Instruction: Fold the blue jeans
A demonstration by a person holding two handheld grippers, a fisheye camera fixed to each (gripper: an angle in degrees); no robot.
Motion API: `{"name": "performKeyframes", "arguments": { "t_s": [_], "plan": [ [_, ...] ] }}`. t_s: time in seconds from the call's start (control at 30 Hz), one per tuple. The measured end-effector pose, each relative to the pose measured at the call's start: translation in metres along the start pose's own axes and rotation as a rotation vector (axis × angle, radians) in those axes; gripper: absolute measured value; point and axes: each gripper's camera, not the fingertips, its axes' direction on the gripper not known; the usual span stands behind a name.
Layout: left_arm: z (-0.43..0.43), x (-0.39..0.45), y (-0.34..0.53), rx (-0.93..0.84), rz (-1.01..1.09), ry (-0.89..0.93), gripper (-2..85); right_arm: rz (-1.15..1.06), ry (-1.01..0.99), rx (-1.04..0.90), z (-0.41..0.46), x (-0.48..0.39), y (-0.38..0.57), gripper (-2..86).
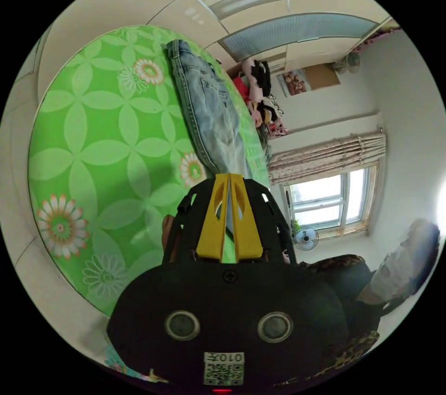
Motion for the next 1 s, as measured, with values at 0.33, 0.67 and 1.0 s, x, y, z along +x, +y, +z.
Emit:
{"name": "performKeyframes", "arguments": {
  "t_s": [0.33,0.67,1.0],
  "plan": [
    [-0.030,0.038,0.050,-0.035,0.087,-0.133,-0.2,0.006,0.034,0.132,-0.024,0.063,0.029,3.5],
    [-0.064,-0.024,-0.028,-0.083,0.198,0.081,-0.1,0.033,0.253,0.353,-0.046,0.101,0.069,6.8],
    [-0.047,-0.047,-0.154,-0.104,0.124,0.001,-0.1,0.049,0.351,0.316,-0.065,0.143,0.089,6.9]
  ]
}}
